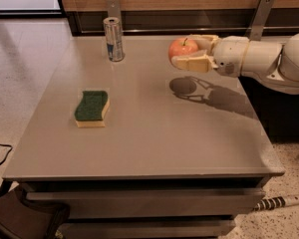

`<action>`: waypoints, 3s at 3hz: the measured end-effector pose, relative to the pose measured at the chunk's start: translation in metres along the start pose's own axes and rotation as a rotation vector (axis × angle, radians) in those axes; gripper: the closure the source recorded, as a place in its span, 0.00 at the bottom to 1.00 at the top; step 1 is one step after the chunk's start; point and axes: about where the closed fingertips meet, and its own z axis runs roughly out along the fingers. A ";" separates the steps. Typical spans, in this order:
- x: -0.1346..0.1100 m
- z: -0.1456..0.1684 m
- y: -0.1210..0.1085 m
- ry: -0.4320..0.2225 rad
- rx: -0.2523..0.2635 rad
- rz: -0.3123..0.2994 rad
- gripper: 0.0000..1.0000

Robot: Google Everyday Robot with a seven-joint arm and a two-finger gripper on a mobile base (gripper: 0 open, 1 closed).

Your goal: Move apple near sponge

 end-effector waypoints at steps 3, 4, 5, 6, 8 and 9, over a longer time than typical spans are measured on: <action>0.013 0.054 0.113 -0.021 -0.195 0.047 1.00; 0.025 0.059 0.133 -0.017 -0.242 0.065 1.00; 0.040 0.063 0.156 -0.034 -0.324 0.047 1.00; 0.052 0.066 0.166 -0.015 -0.371 0.045 1.00; 0.051 0.068 0.168 -0.016 -0.379 0.044 0.58; 0.051 0.069 0.170 -0.017 -0.383 0.043 0.35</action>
Offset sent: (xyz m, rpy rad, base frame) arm -0.0731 0.1108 -0.0406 0.0298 0.0726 0.2174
